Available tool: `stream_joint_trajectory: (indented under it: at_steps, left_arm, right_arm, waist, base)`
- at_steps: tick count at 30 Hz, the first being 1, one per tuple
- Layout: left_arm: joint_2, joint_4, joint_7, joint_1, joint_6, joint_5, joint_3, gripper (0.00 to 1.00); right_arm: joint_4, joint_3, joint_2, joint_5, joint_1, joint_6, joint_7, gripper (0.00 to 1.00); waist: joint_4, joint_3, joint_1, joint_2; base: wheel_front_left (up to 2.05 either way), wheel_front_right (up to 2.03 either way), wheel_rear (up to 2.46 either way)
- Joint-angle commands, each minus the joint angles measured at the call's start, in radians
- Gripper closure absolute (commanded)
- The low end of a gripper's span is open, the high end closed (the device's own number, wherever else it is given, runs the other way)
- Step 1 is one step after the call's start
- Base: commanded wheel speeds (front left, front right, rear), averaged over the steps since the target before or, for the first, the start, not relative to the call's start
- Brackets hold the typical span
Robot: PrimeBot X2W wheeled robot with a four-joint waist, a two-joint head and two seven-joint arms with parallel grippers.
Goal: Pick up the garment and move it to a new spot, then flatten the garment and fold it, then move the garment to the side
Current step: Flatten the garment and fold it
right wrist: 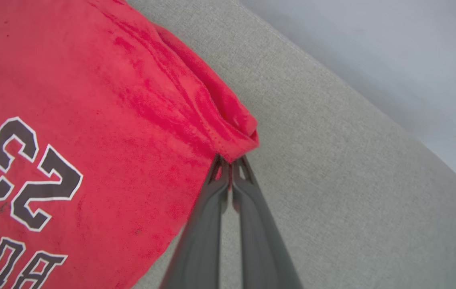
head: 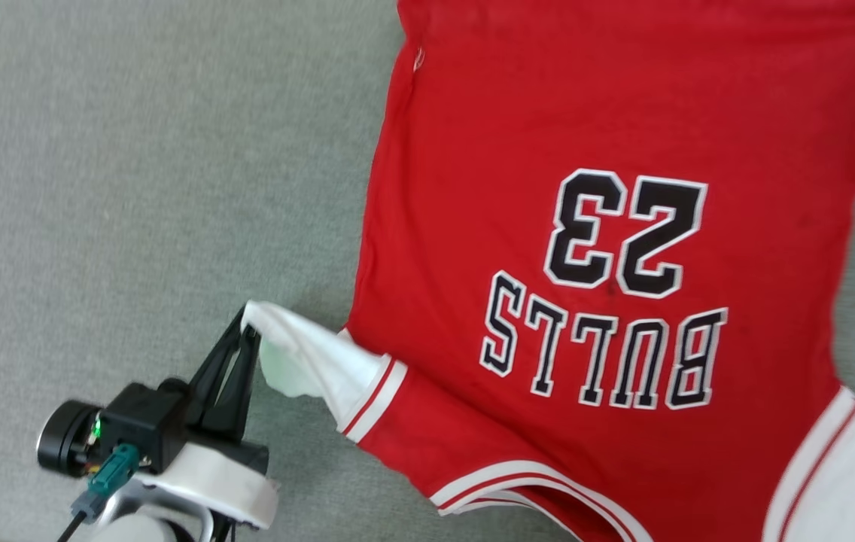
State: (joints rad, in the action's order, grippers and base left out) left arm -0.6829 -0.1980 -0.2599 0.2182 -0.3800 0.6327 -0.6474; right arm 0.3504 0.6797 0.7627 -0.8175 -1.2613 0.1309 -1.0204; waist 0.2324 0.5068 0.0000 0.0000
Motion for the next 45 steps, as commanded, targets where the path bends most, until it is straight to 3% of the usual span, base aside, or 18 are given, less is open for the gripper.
stream_joint_trajectory:
  at_steps: [1, 10, 15, 19, 23, 27, 28, 29, 30, 38, 42, 45]
  left_arm:
    - [-0.008, 0.002, -0.005, -0.016, -0.006, 0.003, 0.001, 1.0]
    - [-0.05, -0.014, -0.005, -0.126, -0.044, 0.033, 0.018, 1.0]
    - [-0.08, -0.024, -0.005, -0.178, -0.063, 0.048, 0.032, 1.0]
    - [-0.089, -0.038, -0.005, -0.205, -0.075, 0.057, 0.041, 1.0]
    - [-0.096, -0.044, -0.005, -0.212, -0.079, 0.056, 0.041, 1.0]
    - [-0.099, -0.05, 0.004, -0.207, -0.08, 0.052, 0.037, 1.0]
    - [-0.099, -0.051, 0.006, -0.204, -0.08, 0.051, 0.035, 1.0]
    - [-0.099, -0.051, 0.007, -0.201, -0.08, 0.05, 0.034, 1.0]
    - [-0.1, -0.053, 0.008, -0.2, -0.081, 0.05, 0.034, 1.0]
    - [-0.096, -0.071, 0.023, -0.191, -0.09, 0.038, 0.021, 1.0]
    - [-0.09, -0.08, 0.029, -0.172, -0.085, 0.029, 0.012, 1.0]
    - [-0.079, -0.08, 0.034, -0.143, -0.075, 0.017, 0.003, 1.0]
  right_arm:
    - [-0.019, 0.011, 0.014, -0.012, 0.028, 0.0, 0.01, 1.0]
    - [-0.322, 0.08, 0.337, -0.195, 0.391, -0.001, 0.144, 1.0]
    - [-0.38, 0.073, 0.47, -0.274, 0.673, -0.001, 0.26, 1.0]
    - [-0.354, 0.076, 0.502, -0.321, 0.89, -0.001, 0.358, 1.0]
    - [-0.282, 0.077, 0.439, -0.343, 1.071, 0.0, 0.454, 1.0]
    - [-0.217, 0.048, 0.369, -0.325, 1.156, -0.001, 0.505, 1.0]
    - [-0.208, 0.034, 0.354, -0.323, 1.164, -0.001, 0.512, 0.85]
    - [-0.206, 0.016, 0.346, -0.319, 1.165, -0.001, 0.52, 0.58]
    - [-0.208, -0.01, 0.348, -0.31, 1.158, -0.001, 0.532, 0.0]
    - [-0.361, -0.223, 0.441, -0.244, 1.049, -0.001, 0.506, 0.0]
    - [-0.481, -0.299, 0.459, -0.198, 0.924, -0.001, 0.392, 0.0]
    - [-0.544, -0.287, 0.416, -0.152, 0.806, -0.001, 0.27, 0.0]
  waist:
    - [-0.055, -0.07, 0.0, 0.0]
    - [-0.135, -0.196, 0.0, 0.0]
    - [-0.18, -0.231, 0.0, 0.0]
    - [-0.203, -0.248, 0.0, 0.0]
    - [-0.21, -0.245, 0.0, 0.0]
    - [-0.215, -0.239, 0.0, 0.0]
    - [-0.216, -0.239, 0.0, 0.0]
    - [-0.216, -0.239, 0.0, 0.0]
    - [-0.216, -0.24, 0.0, 0.0]
    - [-0.205, -0.245, 0.0, 0.0]
    - [-0.185, -0.221, 0.0, 0.0]
    - [-0.162, -0.194, 0.0, 0.0]
  base:
    - [0.0, 0.0, 0.0]
    - [0.0, 0.0, 0.0]
    - [0.0, 0.0, 0.0]
    - [0.0, 0.0, 0.0]
    - [0.0, 0.0, 0.0]
    - [0.0, 0.0, 0.0]
    - [0.0, 0.0, 0.0]
    - [0.0, 0.0, 0.0]
    - [0.0, 0.0, 0.0]
    - [0.0, 0.0, 0.0]
    - [0.0, 0.0, 0.0]
    - [0.0, 0.0, 0.0]
